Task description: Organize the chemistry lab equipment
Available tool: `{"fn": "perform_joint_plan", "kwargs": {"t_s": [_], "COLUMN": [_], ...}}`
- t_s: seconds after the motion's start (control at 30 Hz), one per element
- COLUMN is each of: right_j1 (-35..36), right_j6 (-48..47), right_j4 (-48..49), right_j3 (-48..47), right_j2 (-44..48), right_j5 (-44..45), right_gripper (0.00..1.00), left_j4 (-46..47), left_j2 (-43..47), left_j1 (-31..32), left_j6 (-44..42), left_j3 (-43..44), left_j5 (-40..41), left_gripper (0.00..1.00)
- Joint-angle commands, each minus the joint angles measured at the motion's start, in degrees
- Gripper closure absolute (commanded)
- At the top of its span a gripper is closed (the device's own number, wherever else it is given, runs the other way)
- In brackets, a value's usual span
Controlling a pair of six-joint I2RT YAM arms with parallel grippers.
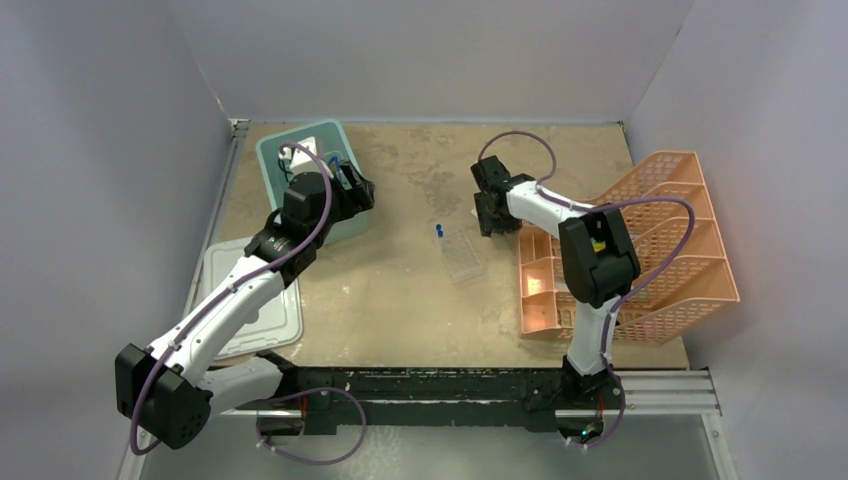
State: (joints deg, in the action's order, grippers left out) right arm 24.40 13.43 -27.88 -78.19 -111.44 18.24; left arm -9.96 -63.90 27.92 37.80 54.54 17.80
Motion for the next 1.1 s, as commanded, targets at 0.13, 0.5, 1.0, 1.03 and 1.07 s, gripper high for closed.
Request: {"fn": "perform_joint_plan", "kwargs": {"t_s": [0.13, 0.5, 1.0, 1.03, 1.07], "right_j1": [-2.2, -2.6, -2.6, -2.6, -2.6], "right_j6": [-6.1, -7.7, -2.7, -2.0, -0.9], "right_j4": [0.0, 0.0, 10.0, 10.9, 11.9], "right_j3": [-1.2, -1.3, 4.4, 4.9, 5.3], "right_j2": [-1.5, -2.0, 16.9, 18.9, 20.9], "right_j5": [-12.7, -14.5, -11.4, -12.0, -12.8], "right_gripper": [0.52, 0.74, 0.90, 0.90, 0.90], "left_j4": [0.7, 0.1, 6.7, 8.2, 10.1], "left_j2": [1.4, 2.7, 2.6, 2.5, 2.2], "left_j1": [0.1, 0.1, 0.2, 0.2, 0.3], "left_j6": [-1.8, -1.5, 0.7, 1.0, 1.5], "left_j3": [2.6, 2.0, 0.2, -0.1, -0.4], "left_j5": [0.3, 0.2, -12.7, -14.8, -16.3], "left_gripper": [0.23, 0.23, 0.26, 0.26, 0.26]}}
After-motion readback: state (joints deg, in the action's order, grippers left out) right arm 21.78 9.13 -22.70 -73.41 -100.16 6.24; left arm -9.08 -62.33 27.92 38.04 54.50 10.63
